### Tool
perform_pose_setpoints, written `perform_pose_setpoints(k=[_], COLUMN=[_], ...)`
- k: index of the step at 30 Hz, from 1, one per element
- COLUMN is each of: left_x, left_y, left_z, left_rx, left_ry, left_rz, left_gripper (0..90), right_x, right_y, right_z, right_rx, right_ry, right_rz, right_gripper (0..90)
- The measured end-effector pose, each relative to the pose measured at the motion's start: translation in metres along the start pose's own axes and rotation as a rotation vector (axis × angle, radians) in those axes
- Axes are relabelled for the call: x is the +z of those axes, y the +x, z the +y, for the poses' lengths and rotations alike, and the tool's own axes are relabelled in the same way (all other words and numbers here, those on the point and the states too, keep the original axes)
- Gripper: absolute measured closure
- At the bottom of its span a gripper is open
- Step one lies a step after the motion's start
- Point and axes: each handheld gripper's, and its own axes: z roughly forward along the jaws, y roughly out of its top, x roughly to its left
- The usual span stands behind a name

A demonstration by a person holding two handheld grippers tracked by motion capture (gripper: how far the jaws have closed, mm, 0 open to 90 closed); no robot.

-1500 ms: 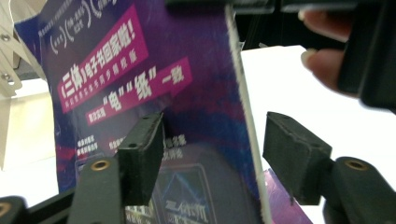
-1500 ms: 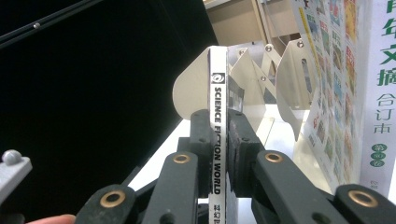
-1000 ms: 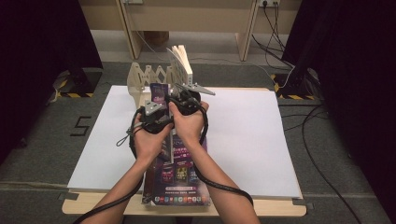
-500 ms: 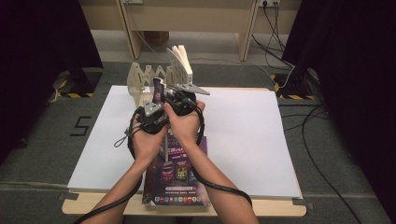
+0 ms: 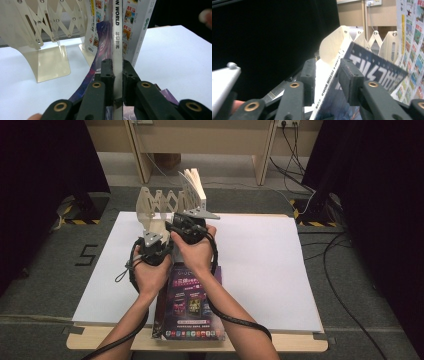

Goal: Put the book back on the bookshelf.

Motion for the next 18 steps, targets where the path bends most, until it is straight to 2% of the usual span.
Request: perform_pose_setpoints(k=[3, 8, 11, 13, 14, 15, 16, 18], left_x=[0.001, -0.001, -0.001, -0.001, -0.001, -0.001, -0.001, -0.002], left_y=[0.000, 0.003, 0.005, 0.007, 0.008, 0.009, 0.010, 0.012], left_z=[-0.001, 0.002, 0.003, 0.003, 0.004, 0.004, 0.004, 0.005], left_rx=[-0.002, 0.005, 0.005, 0.001, -0.003, -0.005, -0.003, -0.010], left_ry=[-0.009, -0.007, -0.008, -0.006, -0.006, -0.006, -0.002, -0.004], left_rz=[-0.007, -0.023, -0.033, -0.042, -0.047, -0.055, -0.058, -0.072], left_gripper=[82.4, 82.5, 82.5, 82.5, 82.5, 82.5, 82.6, 82.6], right_x=[-0.008, -0.024, -0.037, -0.040, -0.045, -0.045, -0.050, -0.052], right_y=[0.001, -0.007, -0.019, -0.023, -0.031, -0.031, -0.039, -0.043], right_z=[0.004, 0.007, 0.005, 0.004, 0.000, 0.000, -0.005, -0.007], right_rx=[0.006, -0.010, -0.009, 0.001, 0.003, 0.003, 0.014, 0.019], right_ry=[-0.022, -0.039, -0.028, -0.027, -0.021, -0.021, -0.013, -0.008], right_rz=[0.014, -0.001, -0.018, -0.022, -0.035, -0.035, -0.042, -0.047], right_gripper=[64.6, 64.2, 64.4, 64.3, 64.5, 64.5, 64.6, 64.6])
